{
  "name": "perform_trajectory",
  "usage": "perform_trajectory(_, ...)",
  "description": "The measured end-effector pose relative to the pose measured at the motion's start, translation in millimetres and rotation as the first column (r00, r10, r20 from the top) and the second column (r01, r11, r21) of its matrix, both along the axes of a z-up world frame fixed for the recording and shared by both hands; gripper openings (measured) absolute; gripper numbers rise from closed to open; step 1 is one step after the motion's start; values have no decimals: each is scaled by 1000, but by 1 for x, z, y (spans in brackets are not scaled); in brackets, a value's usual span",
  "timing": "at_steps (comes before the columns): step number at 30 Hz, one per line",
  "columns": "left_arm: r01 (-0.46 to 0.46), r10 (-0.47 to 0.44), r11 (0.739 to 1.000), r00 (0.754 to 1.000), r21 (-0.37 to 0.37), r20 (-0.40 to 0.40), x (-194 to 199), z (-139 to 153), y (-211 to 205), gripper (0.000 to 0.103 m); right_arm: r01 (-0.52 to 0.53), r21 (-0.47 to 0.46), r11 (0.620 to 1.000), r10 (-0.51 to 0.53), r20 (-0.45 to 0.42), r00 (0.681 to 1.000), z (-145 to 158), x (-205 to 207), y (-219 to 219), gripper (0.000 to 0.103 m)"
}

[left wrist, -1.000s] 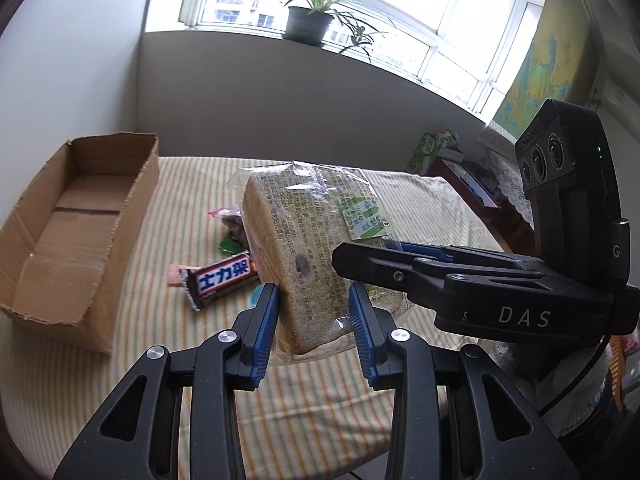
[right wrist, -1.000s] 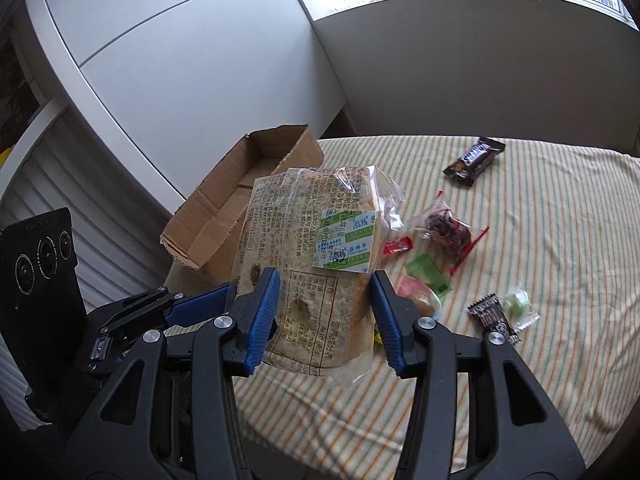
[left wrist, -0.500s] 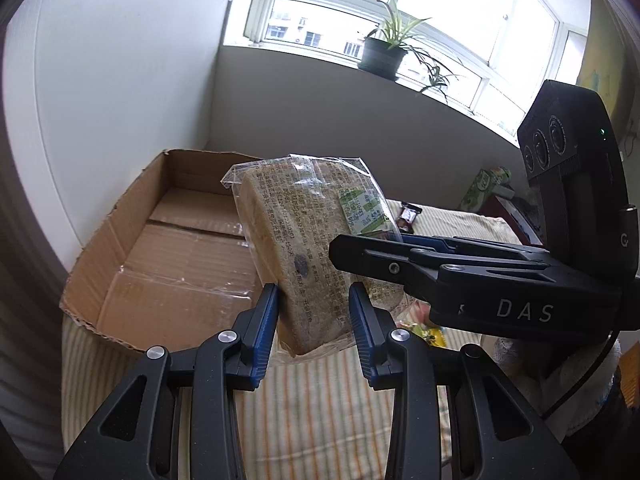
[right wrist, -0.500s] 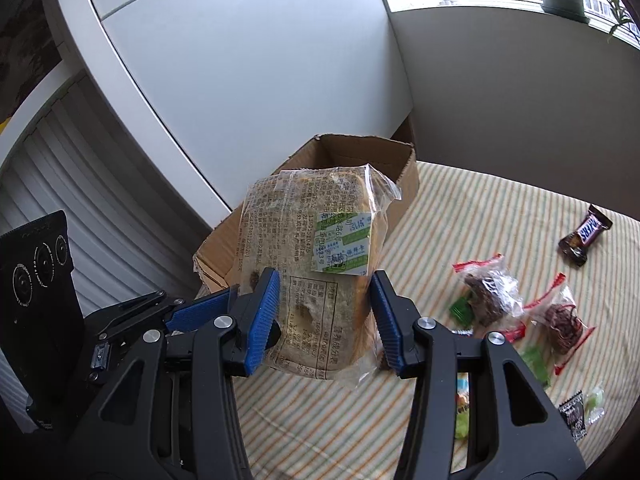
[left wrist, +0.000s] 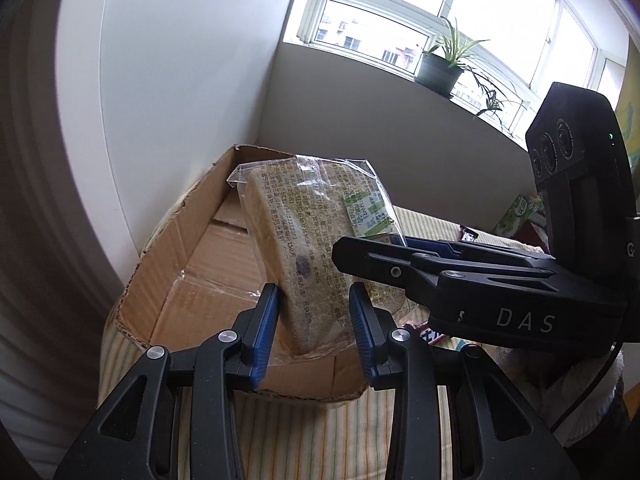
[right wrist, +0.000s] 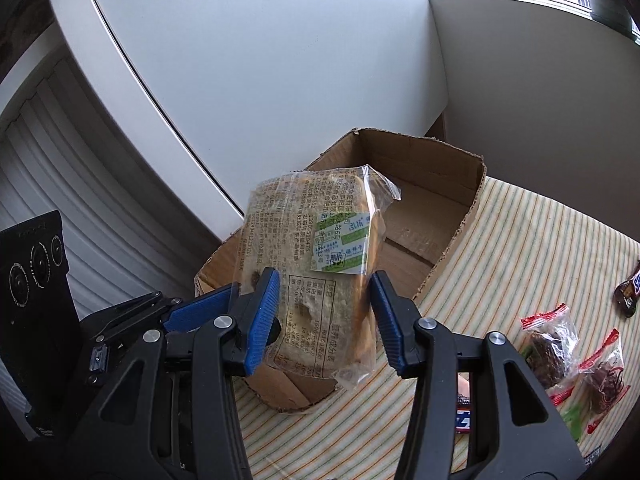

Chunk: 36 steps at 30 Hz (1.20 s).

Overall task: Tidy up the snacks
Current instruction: 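Carry the bread loaf with the left tool into the cardboard box and release, then grasp the black candy packet with the right tool while the left tool grasps the green jelly cup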

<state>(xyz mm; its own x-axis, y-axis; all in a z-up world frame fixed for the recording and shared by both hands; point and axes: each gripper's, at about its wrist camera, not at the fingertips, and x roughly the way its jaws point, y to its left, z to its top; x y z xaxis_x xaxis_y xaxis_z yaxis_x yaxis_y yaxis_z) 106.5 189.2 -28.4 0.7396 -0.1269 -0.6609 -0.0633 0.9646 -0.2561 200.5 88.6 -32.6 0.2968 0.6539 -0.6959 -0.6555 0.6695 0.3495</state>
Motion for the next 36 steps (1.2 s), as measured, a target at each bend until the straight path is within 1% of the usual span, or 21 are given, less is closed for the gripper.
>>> perform_trajectory(2,-33,33,999,999,35,-3,3,-1,2,33,14,-10,1000,-14,-1,1000,-5,3,4,52)
perform_trajectory(3,-42,42,998,999,40,-4,4,-2,4,33,18,-11,1000,-18,-4,1000,-6,4,4,52)
perform_trajectory(5,-50,50,998,999,30,-7,4,-2,7,32,23,-7,1000,-23,-4,1000,-6,3,3,52)
perform_trajectory(9,-58,58,998,998,37,-3,-1,-1,9,32,30,-6,1000,-30,10,999,-1,-1,-9,53)
perform_trajectory(10,-59,60,998,998,37,-1,-3,0,8,32,35,-4,999,-35,10,999,1,-1,-13,55)
perform_trajectory(12,-59,59,998,998,32,3,-5,1,7,32,49,-2,999,-49,19,999,4,-3,-22,64)
perform_trajectory(14,-54,54,998,998,27,8,-7,4,5,32,62,-10,998,-61,36,997,7,-6,-35,65)
perform_trajectory(19,-30,30,999,999,26,15,-13,10,-7,32,123,-29,992,-120,71,990,16,-13,-79,65)
perform_trajectory(25,9,-10,1000,1000,24,19,-21,13,-29,32,244,-55,968,-240,78,968,18,-19,-147,65)
perform_trajectory(31,49,-49,999,999,8,-1,-27,7,-53,33,350,-80,933,-346,55,936,3,-27,-217,65)
perform_trajectory(36,86,-86,996,996,-6,-22,-31,1,-75,33,401,-110,909,-400,32,916,-14,-36,-262,65)
